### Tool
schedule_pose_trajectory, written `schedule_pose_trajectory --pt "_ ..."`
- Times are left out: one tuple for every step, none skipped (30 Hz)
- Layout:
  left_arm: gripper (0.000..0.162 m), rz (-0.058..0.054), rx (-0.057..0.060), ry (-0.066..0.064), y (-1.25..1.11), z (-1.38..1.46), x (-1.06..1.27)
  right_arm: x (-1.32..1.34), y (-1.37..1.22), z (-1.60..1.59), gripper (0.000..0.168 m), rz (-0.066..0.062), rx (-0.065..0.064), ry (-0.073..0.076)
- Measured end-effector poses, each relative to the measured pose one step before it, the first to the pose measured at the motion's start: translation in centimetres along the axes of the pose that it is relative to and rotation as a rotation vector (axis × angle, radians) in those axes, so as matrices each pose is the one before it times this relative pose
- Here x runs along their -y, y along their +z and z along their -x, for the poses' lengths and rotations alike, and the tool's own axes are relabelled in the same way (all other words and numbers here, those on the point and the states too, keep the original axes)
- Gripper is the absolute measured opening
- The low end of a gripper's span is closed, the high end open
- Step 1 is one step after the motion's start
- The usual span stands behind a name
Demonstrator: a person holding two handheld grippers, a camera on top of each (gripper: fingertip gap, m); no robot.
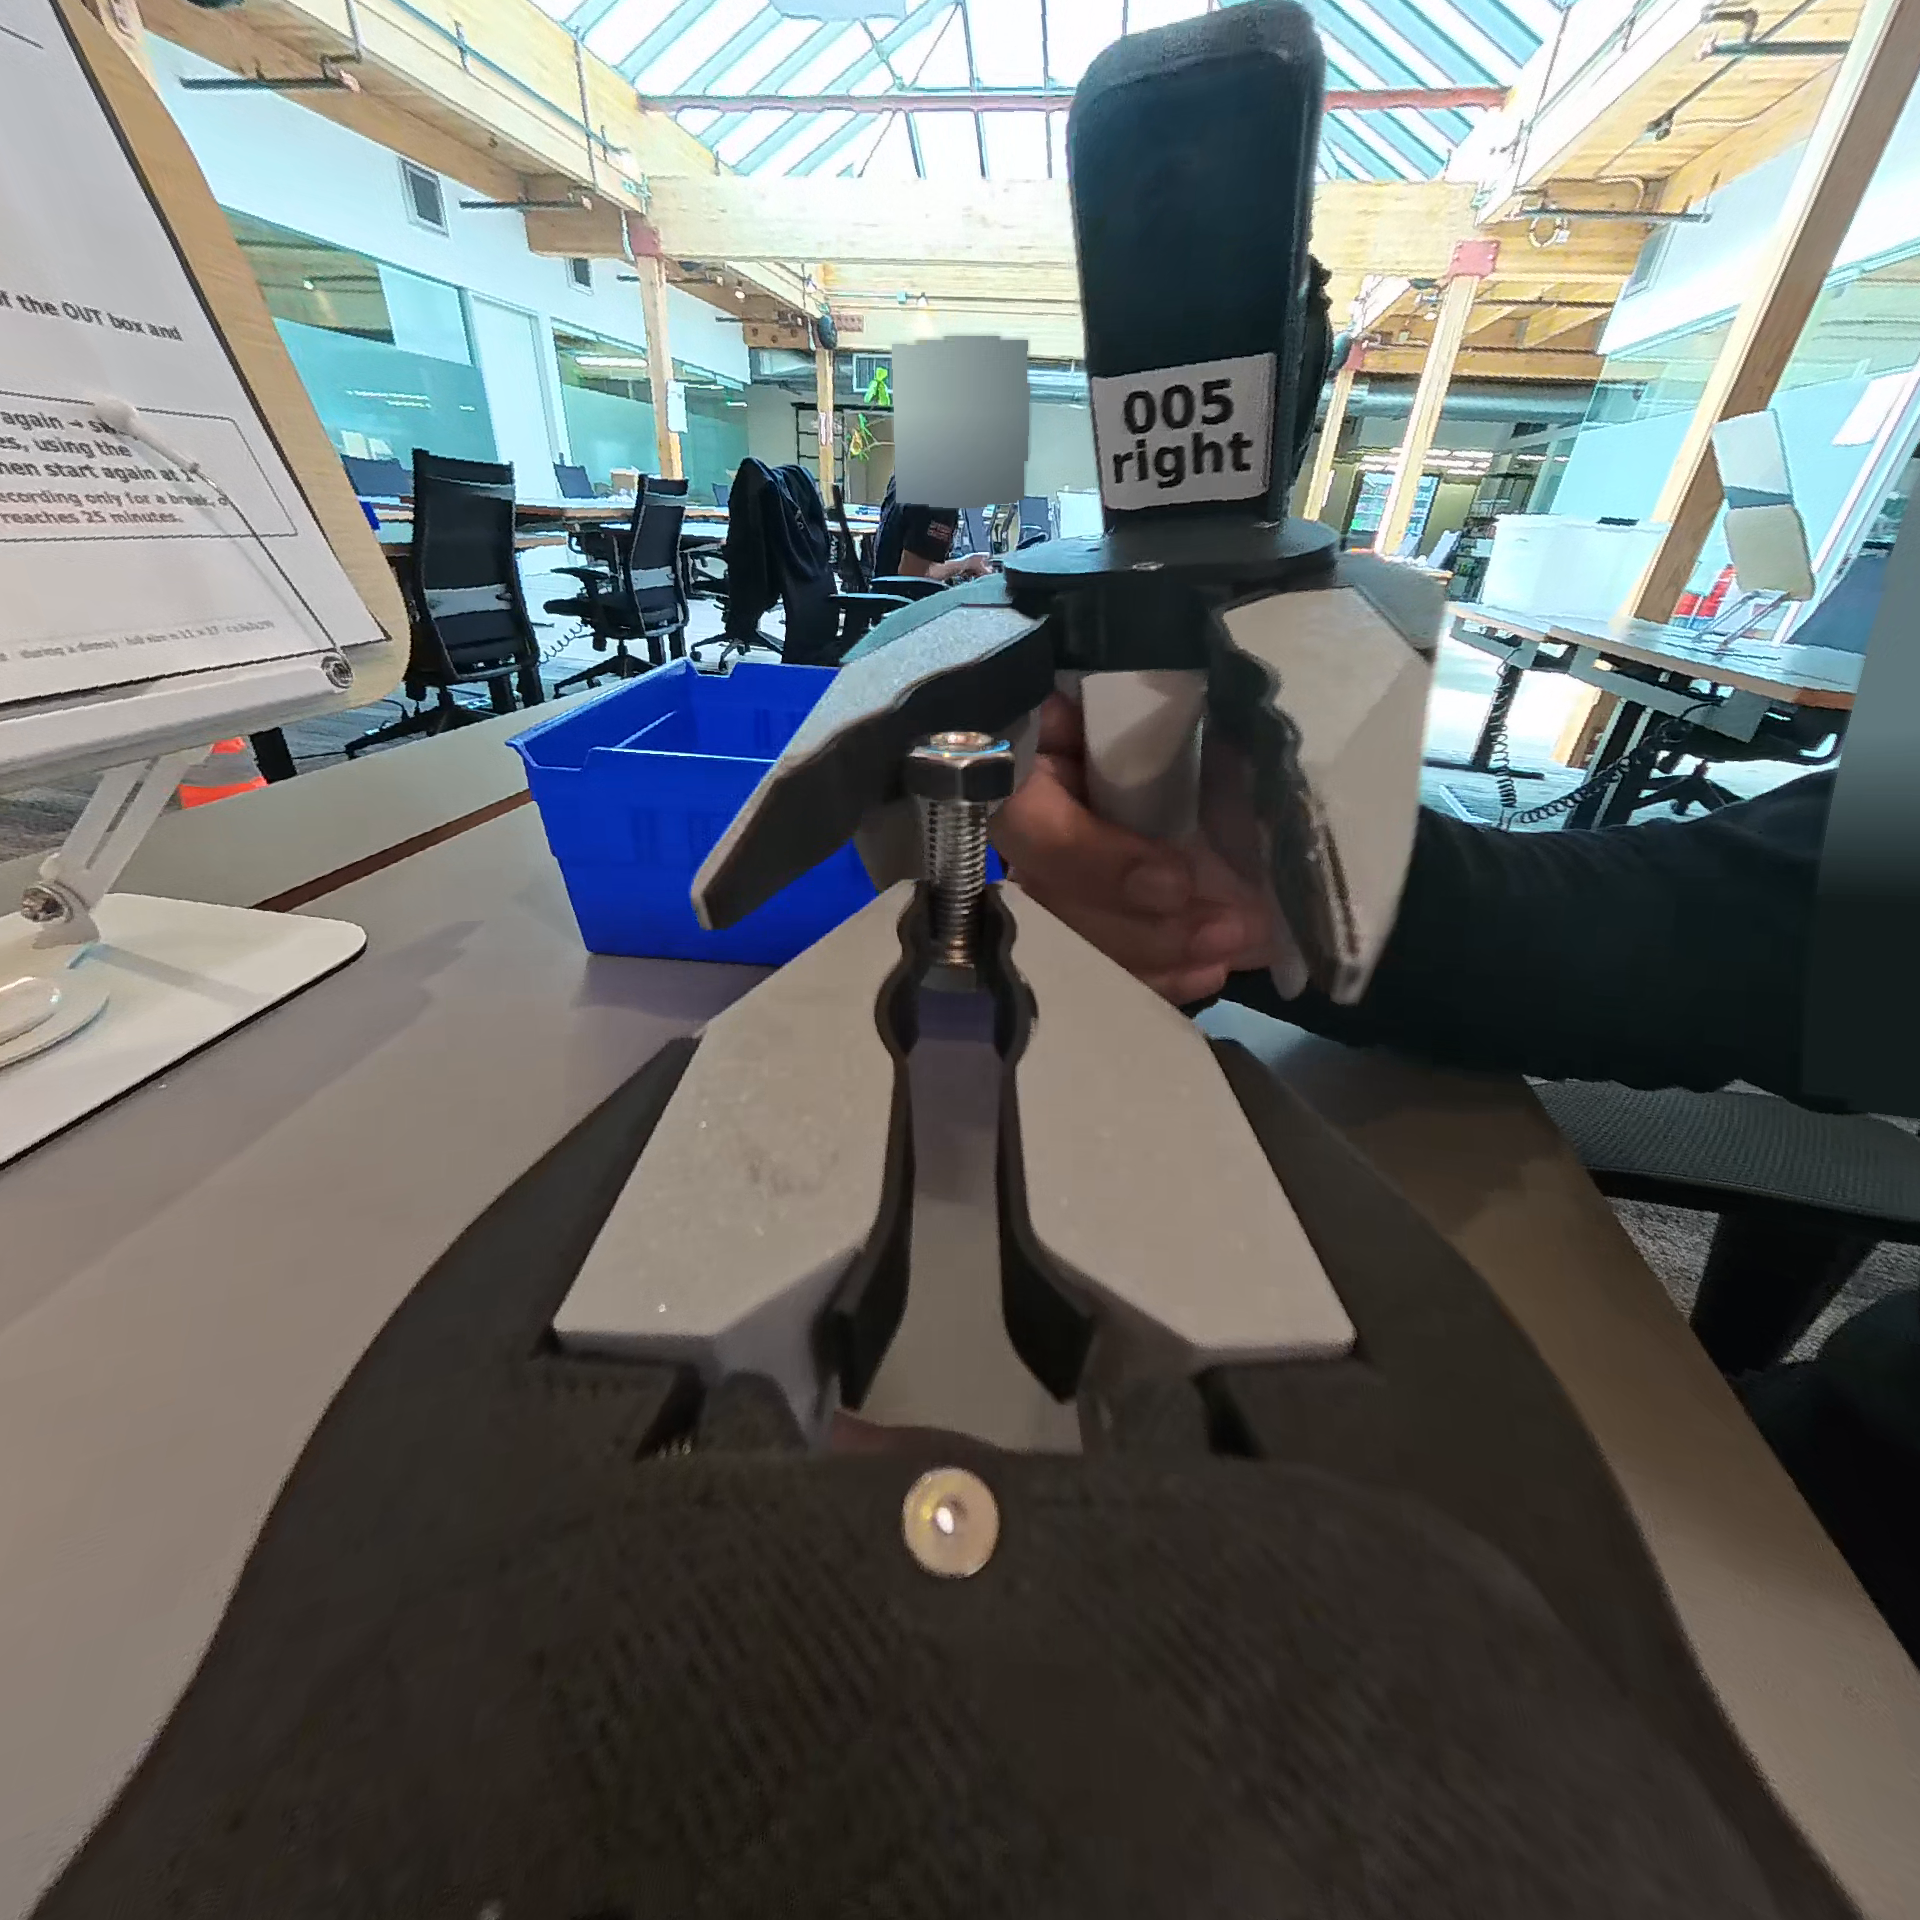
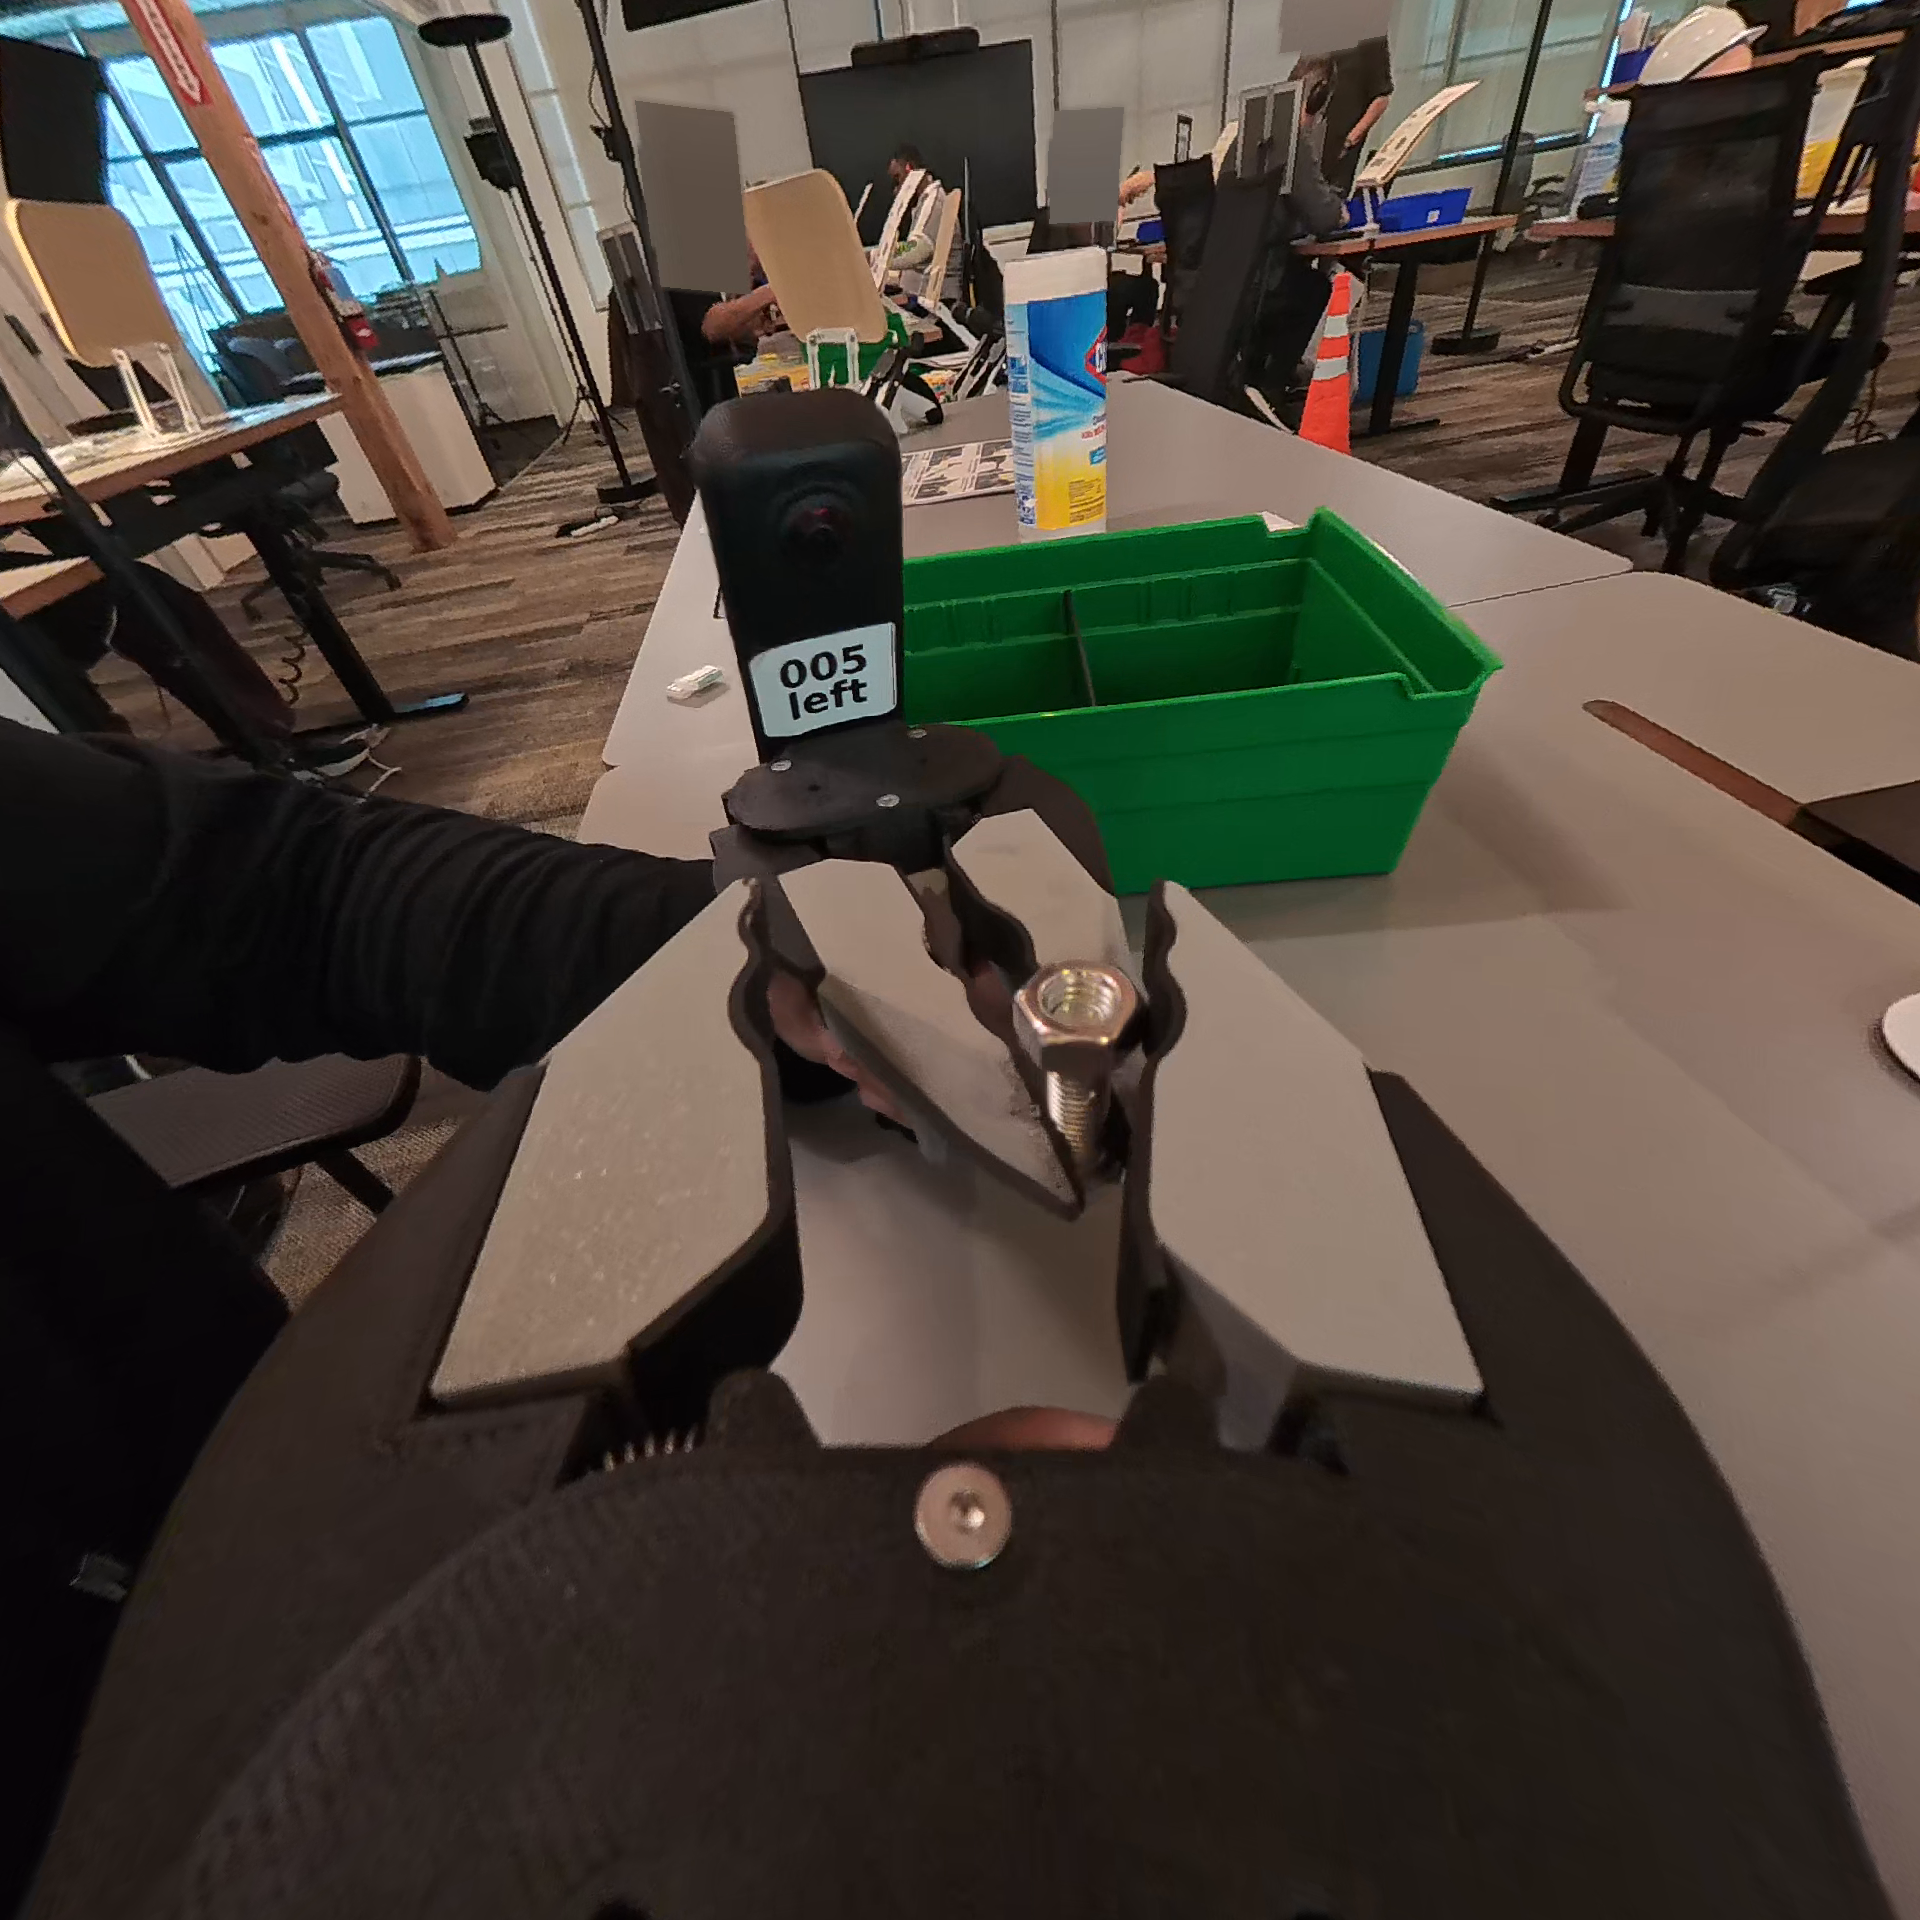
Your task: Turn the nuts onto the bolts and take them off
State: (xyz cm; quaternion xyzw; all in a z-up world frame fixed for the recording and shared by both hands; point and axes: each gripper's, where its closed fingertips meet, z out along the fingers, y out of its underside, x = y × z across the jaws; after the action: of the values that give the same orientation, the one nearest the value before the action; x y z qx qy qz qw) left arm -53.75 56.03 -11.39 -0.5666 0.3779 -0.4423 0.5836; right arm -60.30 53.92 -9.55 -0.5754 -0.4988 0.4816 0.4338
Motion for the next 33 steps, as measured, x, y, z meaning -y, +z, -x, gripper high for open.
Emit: schedule_pose_trajectory --pt "0.006 -0.0005 0.0045 0.0052 -0.03 0.058 0.037 -0.033 0.079 0.004 0.071 0.0025 -0.0048 -0.006" --pt "0.006 0.0007 0.0015 0.0026 -0.036 0.038 0.002 -0.013 -0.018 -0.033 0.071 0.0018 -0.0044 -0.0047" --pt "0.006 -0.0015 0.0038 -0.0019 -0.047 0.113 0.039 -0.009 -0.09 -0.026 0.07 0.0011 -0.0016 -0.0004" --pt "0.006 -0.0038 0.0097 -0.0018 -0.082 0.236 0.058 0.029 -0.154 -0.051 0.07 -0.0022 -0.0009 0.0024" --pt "0.006 -0.0021 0.0056 -0.0036 -0.11 0.205 0.048 0.03 -0.166 -0.072 0.069 -0.003 -0.001 0.0043" --pt "0.006 -0.0018 0.0067 -0.0042 -0.114 0.24 0.036 0.002 -0.174 -0.088 0.068 -0.0016 -0.0018 0.0037" --pt "0.006 -0.0019 0.0062 -0.0007 -0.087 0.184 0.041 0.009 -0.161 -0.144 0.069 -0.002 -0.0056 0.0033" --pt "0.006 -0.0006 0.0053 -0.0005 -0.074 0.143 0.029 0.001 -0.165 -0.156 0.069 -0.0015 -0.0067 0.001" --pt "0.006 -0.0015 0.0048 -0.0018 -0.049 0.12 0.04 0.02 -0.152 -0.071 0.068 -0.0022 -0.002 0.0008" --pt "0.006 -0.001 0.0057 -0.0014 -0.043 0.132 0.022 0.062 -0.135 -0.037 0.067 -0.0037 -0.0007 0.0012" --pt "0.006 0.0003 -0.0005 -0.0022 -0.025 0.03 -0.009 0.085 -0.13 -0.079 0.067 -0.0048 -0.0043 0.0009" --pt "0.006 -0.0003 -0.0023 -0.0031 0.007 -0.012 -0.003 0.076 -0.101 -0.159 0.067 -0.0043 -0.0082 0.0002" --pt "0.006 -0.0012 -0.0015 -0.0009 0.025 -0.033 -0.005 0.069 -0.083 -0.198 0.067 -0.0047 -0.0093 0.0013" --pt "0.006 0.0015 -0.0076 0.0001 0.06 -0.166 -0.041 0.077 -0.047 -0.198 0.067 -0.006 -0.0074 0.005" --pt "0.006 0.0024 -0.0084 0.0 0.097 -0.204 -0.06 0.093 0.017 -0.109 0.068 -0.0086 -0.0018 0.0093" --pt "0.006 0.0007 -0.0046 0.0013 0.123 -0.188 -0.041 0.093 0.096 0.05 0.069 -0.0086 0.0071 0.0106" --pt "0.006 0.0022 -0.0097 0.0006 0.149 -0.289 -0.046 -0.013 0.203 0.132 0.07 -0.0018 0.01 0.0077" --pt "0.006 0.0031 -0.0088 0.0025 0.143 -0.294 -0.051 -0.094 0.277 0.138 0.071 0.0038 0.0065 0.0018" --pt "0.006 0.0018 -0.0001 0.0079 0.13 -0.179 -0.013 -0.139 0.316 0.179 0.071 0.0072 0.0052 -0.0045" --pt "0.006 0.0032 -0.0034 0.0069 0.089 -0.167 -0.034 -0.169 0.329 0.228 0.071 0.0092 0.0065 -0.0072" --pt "0.006 0.0027 -0.0022 0.0028 0.033 -0.071 -0.055 -0.165 0.298 0.237 0.07 0.0092 0.0048 -0.0091" --pt "0.006 0.0 0.0092 0.0011 -0.031 0.179 -0.026 -0.122 0.214 0.17 0.07 0.0066 -0.0004 -0.0118" --pt "0.006 0.0023 0.0041 -0.0001 -0.078 0.185 -0.052 -0.108 0.122 0.061 0.071 0.0068 -0.0065 -0.0108" --pt "0.006 0.002 0.0052 -0.001 -0.125 0.234 -0.041 -0.135 0.007 -0.123 0.073 0.0103 -0.0132 -0.0092" --pt "0.006 -0.0034 0.02 -0.0022 -0.187 0.48 0.053 -0.077 -0.135 -0.179 0.073 0.0056 -0.0121 -0.0064" --pt "0.007 -0.0038 0.0137 -0.0076 -0.204 0.455 0.086 0.027 -0.258 -0.169 0.073 -0.0027 -0.0067 0.0008" --pt "0.006 -0.0031 0.0044 -0.0104 -0.217 0.322 0.092 0.042 -0.309 -0.176 0.074 -0.0059 -0.0026 0.0091" --pt "0.006 -0.0078 0.0171 -0.0072 -0.188 0.439 0.145 0.059 -0.331 -0.143 0.072 -0.0076 0.0024 0.0117" --pt "0.006 -0.0055 0.0088 -0.0083 -0.138 0.283 0.11 0.113 -0.308 -0.21 0.071 -0.0108 -0.0007 0.0127" --pt "0.006 -0.0031 -0.0001 -0.0072 -0.068 0.085 0.074 0.13 -0.246 -0.144 0.068 -0.0103 0.0023 0.0108" --pt "0.006 -0.0032 -0.0005 -0.0011 0.001 -0.017 0.056 0.158 -0.156 -0.205 0.069 -0.0101 -0.0048 0.0088" --pt "0.006 0.0022 -0.0048 0.0027 0.078 -0.155 -0.05 0.165 -0.057 -0.187 0.069 -0.0095 -0.0072 0.0044" --pt "0.006 0.0067 -0.0105 0.0031 0.147 -0.296 -0.129 0.166 0.049 -0.162 0.07 -0.0106 -0.0081 0.0032"
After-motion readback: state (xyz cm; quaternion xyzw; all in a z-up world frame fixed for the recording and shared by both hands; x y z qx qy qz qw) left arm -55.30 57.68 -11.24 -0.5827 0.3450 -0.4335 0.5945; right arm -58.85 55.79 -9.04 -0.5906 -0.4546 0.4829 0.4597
